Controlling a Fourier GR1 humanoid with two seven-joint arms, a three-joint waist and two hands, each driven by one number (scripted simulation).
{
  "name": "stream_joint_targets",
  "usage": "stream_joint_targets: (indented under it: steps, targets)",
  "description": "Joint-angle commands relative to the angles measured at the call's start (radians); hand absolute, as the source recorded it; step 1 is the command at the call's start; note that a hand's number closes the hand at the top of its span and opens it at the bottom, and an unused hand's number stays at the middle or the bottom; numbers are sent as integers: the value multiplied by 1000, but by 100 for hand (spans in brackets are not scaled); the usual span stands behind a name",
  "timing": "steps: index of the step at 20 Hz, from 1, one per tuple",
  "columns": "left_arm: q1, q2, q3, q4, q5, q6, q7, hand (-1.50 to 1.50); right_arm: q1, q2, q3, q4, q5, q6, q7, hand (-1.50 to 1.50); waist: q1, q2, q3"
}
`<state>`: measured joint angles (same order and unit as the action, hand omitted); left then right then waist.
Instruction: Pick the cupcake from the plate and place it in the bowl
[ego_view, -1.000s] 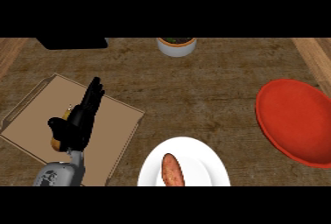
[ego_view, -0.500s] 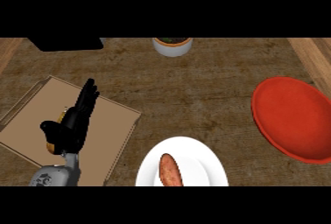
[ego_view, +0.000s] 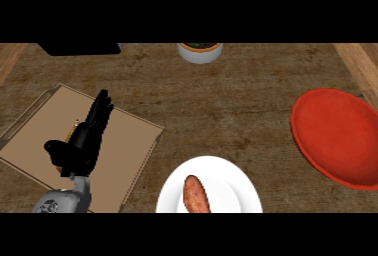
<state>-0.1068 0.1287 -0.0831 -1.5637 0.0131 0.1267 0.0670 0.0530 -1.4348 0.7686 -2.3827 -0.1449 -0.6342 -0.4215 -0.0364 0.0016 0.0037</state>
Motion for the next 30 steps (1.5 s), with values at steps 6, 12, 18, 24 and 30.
stream_joint_targets:
  steps: [6, 12, 18, 24, 30]
  targets:
    - [-29, -10, 0, 1, 4, -3, 13, 0, -24, -110, -343, 401, -293, 160, -206, 150, 18, 1, -1]
    - [-83, -48, -41, 46, -38, 12, 37, 0, -71, 44, -390, 728, -278, 335, -312, 150, 46, 5, -3]
    - [-98, -10, 13, 79, -4, -40, 7, 0, -230, 227, -369, 1007, -107, 456, -357, 150, 58, 5, -3]
    - [-82, -45, -31, 24, -35, -11, 48, 0, -372, 356, -284, 1283, 47, 588, -406, 150, 73, 8, -2]
    - [-25, -34, -29, 5, -27, -34, 10, 0, -494, 445, -240, 1458, 87, 825, -438, -150, 74, 6, -3]
